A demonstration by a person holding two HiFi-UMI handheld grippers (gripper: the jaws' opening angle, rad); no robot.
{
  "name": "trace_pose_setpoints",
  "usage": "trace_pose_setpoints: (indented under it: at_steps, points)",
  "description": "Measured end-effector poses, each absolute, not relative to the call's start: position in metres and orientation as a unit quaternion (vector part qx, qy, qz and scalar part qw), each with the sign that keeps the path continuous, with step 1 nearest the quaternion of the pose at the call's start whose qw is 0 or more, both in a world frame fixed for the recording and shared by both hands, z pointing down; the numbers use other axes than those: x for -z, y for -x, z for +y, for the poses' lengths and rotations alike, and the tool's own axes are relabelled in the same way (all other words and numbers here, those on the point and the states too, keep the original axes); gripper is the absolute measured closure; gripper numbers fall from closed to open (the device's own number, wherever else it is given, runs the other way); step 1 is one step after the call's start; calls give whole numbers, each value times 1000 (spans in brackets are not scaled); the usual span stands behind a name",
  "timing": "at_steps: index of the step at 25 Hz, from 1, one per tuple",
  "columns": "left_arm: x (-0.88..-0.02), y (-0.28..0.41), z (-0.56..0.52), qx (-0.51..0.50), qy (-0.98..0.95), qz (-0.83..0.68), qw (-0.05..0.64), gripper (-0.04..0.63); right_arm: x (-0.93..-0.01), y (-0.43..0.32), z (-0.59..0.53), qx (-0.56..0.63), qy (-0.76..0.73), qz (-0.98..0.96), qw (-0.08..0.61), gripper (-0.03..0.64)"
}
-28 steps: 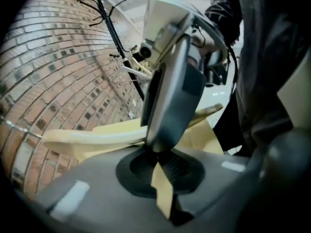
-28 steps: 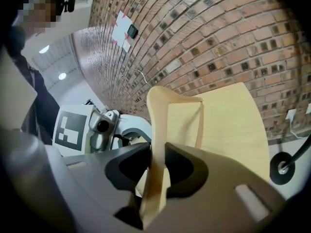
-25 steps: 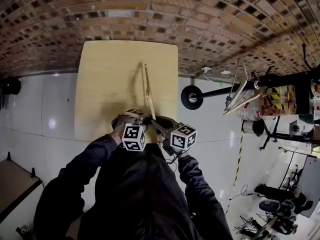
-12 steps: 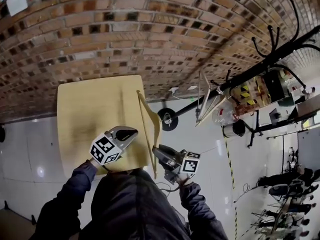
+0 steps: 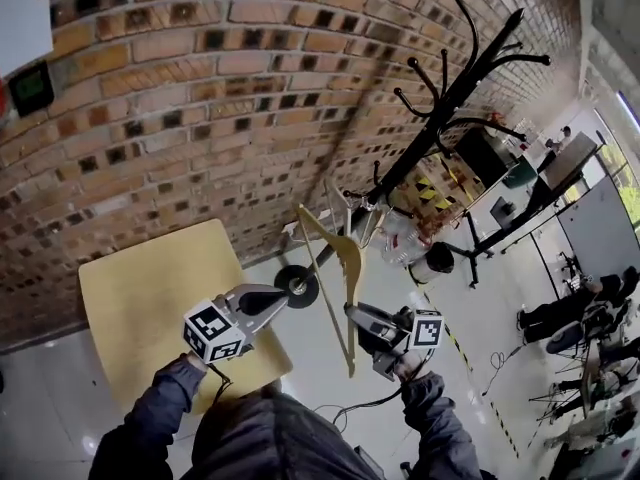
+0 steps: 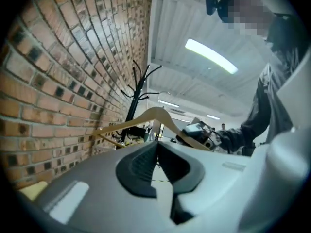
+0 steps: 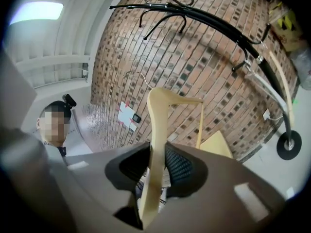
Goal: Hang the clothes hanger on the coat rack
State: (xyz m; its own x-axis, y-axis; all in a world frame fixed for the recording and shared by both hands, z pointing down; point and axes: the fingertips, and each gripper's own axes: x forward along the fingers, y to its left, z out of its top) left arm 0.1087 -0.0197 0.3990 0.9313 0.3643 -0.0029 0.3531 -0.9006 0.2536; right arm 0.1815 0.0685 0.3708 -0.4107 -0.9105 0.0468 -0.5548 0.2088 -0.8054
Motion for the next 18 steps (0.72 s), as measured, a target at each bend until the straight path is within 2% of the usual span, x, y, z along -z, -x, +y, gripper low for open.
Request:
trace_pose_setpoints:
  at_steps: [11, 18]
  points:
    - [-288, -191, -46, 47, -973, 216, 63, 594, -253, -279, -7, 362, 479, 772, 206, 513]
    - [-266, -227, -55, 63, -977, 203, 28, 594, -194, -320, -85, 355, 440, 804, 187, 512]
